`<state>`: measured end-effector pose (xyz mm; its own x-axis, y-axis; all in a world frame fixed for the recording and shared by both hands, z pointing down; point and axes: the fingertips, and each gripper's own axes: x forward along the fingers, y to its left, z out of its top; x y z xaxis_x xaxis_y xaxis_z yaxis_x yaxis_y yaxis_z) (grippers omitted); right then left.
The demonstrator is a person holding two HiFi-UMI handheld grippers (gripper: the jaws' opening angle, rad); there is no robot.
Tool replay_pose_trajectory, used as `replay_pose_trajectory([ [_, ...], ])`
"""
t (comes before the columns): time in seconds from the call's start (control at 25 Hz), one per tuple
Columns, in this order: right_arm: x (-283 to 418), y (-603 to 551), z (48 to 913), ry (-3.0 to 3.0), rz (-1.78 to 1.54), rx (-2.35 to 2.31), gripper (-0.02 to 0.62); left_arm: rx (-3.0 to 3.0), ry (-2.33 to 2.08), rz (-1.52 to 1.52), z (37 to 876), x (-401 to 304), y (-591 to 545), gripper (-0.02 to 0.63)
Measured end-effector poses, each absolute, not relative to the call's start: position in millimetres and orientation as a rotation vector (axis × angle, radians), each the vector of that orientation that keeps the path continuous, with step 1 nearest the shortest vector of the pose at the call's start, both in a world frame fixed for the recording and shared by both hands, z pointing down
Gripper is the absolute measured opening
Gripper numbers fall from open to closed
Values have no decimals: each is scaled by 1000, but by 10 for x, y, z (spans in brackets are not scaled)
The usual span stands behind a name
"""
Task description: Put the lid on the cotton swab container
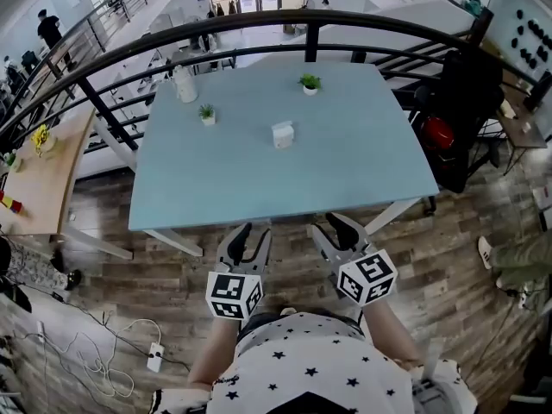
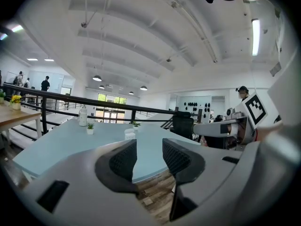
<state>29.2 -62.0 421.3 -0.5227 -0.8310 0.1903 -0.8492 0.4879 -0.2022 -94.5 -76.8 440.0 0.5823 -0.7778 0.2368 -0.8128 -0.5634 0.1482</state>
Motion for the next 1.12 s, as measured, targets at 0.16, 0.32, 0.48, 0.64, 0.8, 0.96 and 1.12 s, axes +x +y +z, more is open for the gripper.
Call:
replay_pose_trajectory([
  [0.16,287,-729,4211,-2648,426,1500,146,2573,-1311,215,4408,-929,-892,150],
  [0.32,322,-833,4212,-2643,445,1504,146,2562,-1313,204,4401,-895,-990,150],
  [0.48,342,-1028,4255,-2655,462,1477,146,2552,-1315,201,4447,-842,-1142,150],
  [0.64,325,-1319,4241,-2674,447,1419,146,2548,-1325,210,4474,-799,-1376,150],
  [0.8,396,-1644,4239,-2665,431,1411,146,2545,-1330,215,4485,-745,-1699,150],
  [0.96,517,-2020,4252,-2659,440,1434,146,2550,-1326,233,4475,-648,-2045,150],
  [1.12,571,-2373,4260,-2664,468,1445,146,2554,-1304,259,4513,-561,-2359,150],
])
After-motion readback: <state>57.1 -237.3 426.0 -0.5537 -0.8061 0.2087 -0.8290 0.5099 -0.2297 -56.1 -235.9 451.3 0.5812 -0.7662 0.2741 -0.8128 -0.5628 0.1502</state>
